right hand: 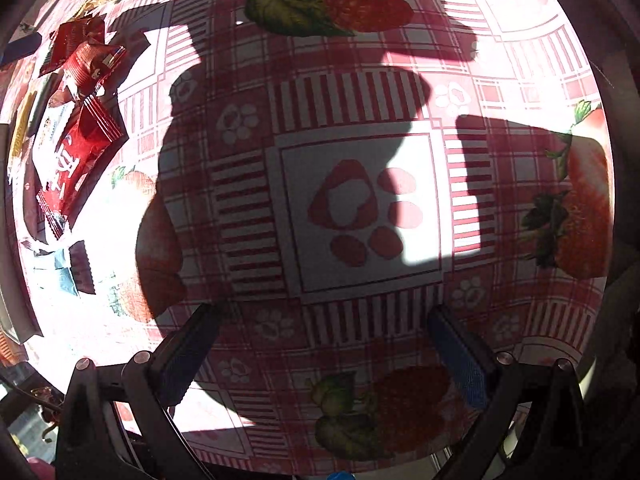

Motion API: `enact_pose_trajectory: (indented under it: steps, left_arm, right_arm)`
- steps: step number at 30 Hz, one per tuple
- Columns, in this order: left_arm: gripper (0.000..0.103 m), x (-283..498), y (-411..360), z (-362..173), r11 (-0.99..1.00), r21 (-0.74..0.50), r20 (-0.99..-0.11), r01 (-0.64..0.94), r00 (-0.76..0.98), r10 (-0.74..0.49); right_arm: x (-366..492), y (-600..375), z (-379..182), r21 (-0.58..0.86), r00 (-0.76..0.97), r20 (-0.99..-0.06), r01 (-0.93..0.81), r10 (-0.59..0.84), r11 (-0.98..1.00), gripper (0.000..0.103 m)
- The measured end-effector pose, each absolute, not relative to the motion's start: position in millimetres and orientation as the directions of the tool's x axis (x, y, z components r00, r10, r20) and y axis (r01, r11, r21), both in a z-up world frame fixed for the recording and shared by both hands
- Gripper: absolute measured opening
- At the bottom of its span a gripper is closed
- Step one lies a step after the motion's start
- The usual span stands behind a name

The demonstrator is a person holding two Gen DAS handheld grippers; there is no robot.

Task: Organize snacks
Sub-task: 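Grasp the pink wrapper with the left tool while the right tool grasps a red wrapper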

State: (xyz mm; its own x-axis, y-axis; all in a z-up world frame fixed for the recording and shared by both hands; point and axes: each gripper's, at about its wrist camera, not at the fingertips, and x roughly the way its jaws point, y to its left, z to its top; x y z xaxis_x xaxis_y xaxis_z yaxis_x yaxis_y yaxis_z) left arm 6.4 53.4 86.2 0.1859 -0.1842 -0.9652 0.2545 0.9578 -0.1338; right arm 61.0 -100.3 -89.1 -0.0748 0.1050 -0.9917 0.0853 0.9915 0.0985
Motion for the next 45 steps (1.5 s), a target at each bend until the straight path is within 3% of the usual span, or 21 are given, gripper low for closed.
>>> enact_pose_trajectory:
  steps: [2, 4, 6, 10, 14, 19, 24, 28, 34, 41, 45]
  left_arm:
    - [0.103, -18.3, 62.7, 78.8, 0.958, 0.014, -0.971, 0.285, 0.232, -0.055]
    - [0.103, -33.6, 80.5, 77.0, 0.952, 0.075, -0.974, 0.295, 0.226, 0.007]
    - [0.103, -45.0, 106.3, 63.8, 0.951, 0.096, -0.980, 0.295, 0.195, 0.038]
    - [0.103, -47.0, 143.1, 26.9, 0.965, 0.081, -0.993, 0.248, 0.102, 0.057]
    - [0.103, -43.1, 157.0, 6.5, 0.966, 0.108, -0.993, 0.234, 0.075, 0.093]
    - [0.103, -23.8, 180.8, -6.1, 0.983, 0.102, -0.994, 0.152, 0.052, 0.095]
    - [0.103, -16.6, 191.0, -9.5, 0.987, 0.088, -0.996, 0.134, 0.018, 0.087]
    - [0.103, -16.8, 181.8, -8.8, 0.985, 0.086, -0.996, 0.150, 0.015, 0.085]
    - [0.103, -26.1, 198.7, -9.7, 0.999, -0.004, -1.000, 0.051, 0.012, -0.005]
    - [0.103, -18.0, 208.5, -3.9, 0.998, -0.011, -1.000, 0.057, 0.012, -0.011]
    - [0.103, -23.6, 202.8, -9.3, 0.998, -0.012, -1.000, 0.069, 0.018, -0.013]
  right_arm:
    - [41.3, -98.8, -79.6, 0.098, -0.067, -0.992, 0.085, 0.104, 0.992, 0.103]
    - [36.5, -100.0, -77.9, 0.087, -0.079, -0.992, 0.087, 0.094, 0.992, 0.103]
    - [31.7, -99.4, -71.1, 0.065, -0.104, -0.992, 0.108, 0.077, 0.992, 0.103]
    - [27.1, -63.5, -46.6, 0.236, -0.044, -0.969, 0.110, 0.241, 0.966, 0.103]
    - [16.0, 14.3, -40.8, 0.274, -0.088, -0.960, -0.118, 0.265, 0.954, 0.103]
    - [13.3, 75.8, -45.0, 0.104, -0.036, -0.995, -0.352, 0.097, 0.930, 0.103]
    - [65.9, 33.0, -35.3, 0.032, 0.038, -0.999, -0.145, 0.038, 0.989, 0.103]
    - [74.4, -13.0, -17.6, 0.108, 0.050, -0.993, -0.010, 0.109, 0.994, 0.103]
    - [4.2, -35.6, -22.5, 0.124, -0.011, -0.992, -0.004, 0.124, 0.992, 0.103]
    - [-91.5, -49.8, -57.7, 0.101, -0.117, -0.987, 0.055, 0.107, 0.993, 0.103]
    - [-115.3, -52.2, -54.2, 0.104, -0.071, -0.992, 0.055, 0.108, 0.993, 0.103]
